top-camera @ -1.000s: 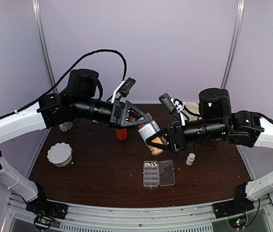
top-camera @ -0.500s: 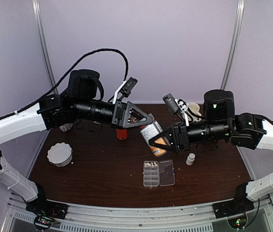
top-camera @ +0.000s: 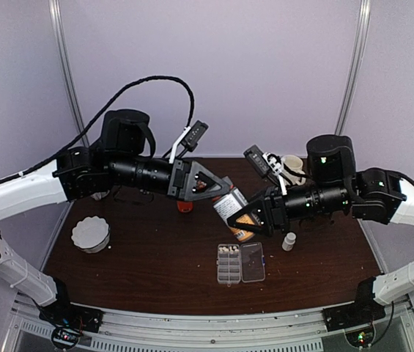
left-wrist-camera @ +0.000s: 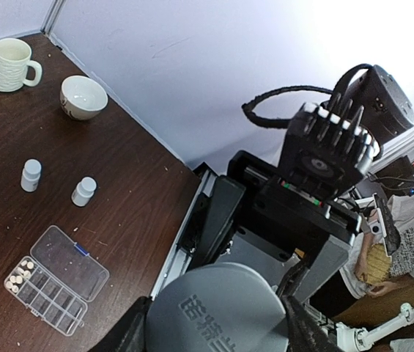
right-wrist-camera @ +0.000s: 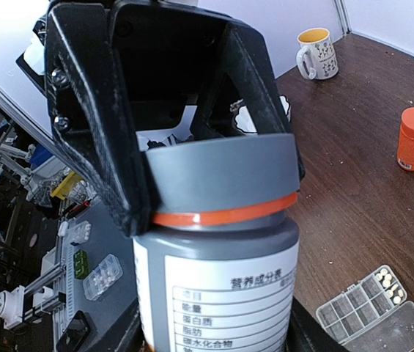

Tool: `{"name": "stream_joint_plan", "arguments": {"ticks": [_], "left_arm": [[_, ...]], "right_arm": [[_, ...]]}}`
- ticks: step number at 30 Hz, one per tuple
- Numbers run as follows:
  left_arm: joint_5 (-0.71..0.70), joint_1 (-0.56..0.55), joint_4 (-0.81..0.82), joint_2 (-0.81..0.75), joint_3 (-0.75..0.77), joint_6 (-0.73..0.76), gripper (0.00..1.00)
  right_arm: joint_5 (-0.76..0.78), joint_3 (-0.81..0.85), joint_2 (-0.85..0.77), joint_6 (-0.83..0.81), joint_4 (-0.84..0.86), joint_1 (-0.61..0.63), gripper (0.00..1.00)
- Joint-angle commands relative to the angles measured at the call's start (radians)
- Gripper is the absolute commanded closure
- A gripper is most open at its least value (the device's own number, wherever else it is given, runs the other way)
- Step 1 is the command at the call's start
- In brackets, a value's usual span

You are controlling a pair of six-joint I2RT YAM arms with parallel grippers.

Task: Sort the pills into containers
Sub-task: Screw the lid of the pill bottle onto the pill bottle.

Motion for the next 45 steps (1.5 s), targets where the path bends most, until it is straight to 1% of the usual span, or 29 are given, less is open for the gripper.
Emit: {"name": "stream_joint_plan", "arguments": {"ticks": [1, 5, 7, 14, 21, 25, 31, 37, 41, 43, 45], "left_arm": [[0.025, -0.009, -0.200, -0.004, -0.008, 0.068, 1.00], [0.026, -0.008, -0.201, 0.003, 0.001, 0.070, 1.00], [0.024, -0.009, -0.202, 0.003, 0.000, 0.068, 1.00], [0.023, -0.009, -0.204, 0.014, 0.004, 0.043, 1.00], [-0.005, -0.009, -0.190, 0.014, 0.001, 0.021, 1.00], [-0.034, -0.016, -0.142, 0.016, -0.014, -0.052, 1.00], [-0.122, -0.028, -0.102, 0.000, -0.050, -0.162, 1.00], [-0.184, -0.052, -0.065, 0.000, -0.069, -0.232, 1.00], [-0.184, -0.060, -0.048, 0.005, -0.074, -0.227, 1.00], [-0.182, -0.060, -0.060, 0.005, -0.073, -0.200, 1.00], [-0.171, -0.059, -0.060, 0.002, -0.074, -0.134, 1.00]], "right_arm": [[0.170, 0.099, -0.022, -0.004, 0.038, -0.032, 1.00], [0.149, 0.079, -0.033, -0.028, 0.059, -0.032, 1.00], [0.120, 0.079, -0.036, -0.070, 0.056, -0.031, 1.00], [0.121, 0.035, -0.032, -0.213, 0.078, -0.026, 1.00], [0.246, -0.080, -0.067, -0.246, 0.216, -0.026, 1.00], [0.304, -0.121, -0.069, -0.264, 0.293, -0.023, 1.00], [0.402, -0.187, -0.078, -0.282, 0.413, -0.015, 1.00], [0.514, -0.164, -0.052, -0.330, 0.412, 0.005, 1.00], [0.507, -0.167, -0.056, -0.346, 0.417, 0.008, 1.00], [0.451, -0.167, -0.064, -0.347, 0.406, 0.008, 1.00], [0.372, -0.168, -0.074, -0.330, 0.402, 0.001, 1.00]]}}
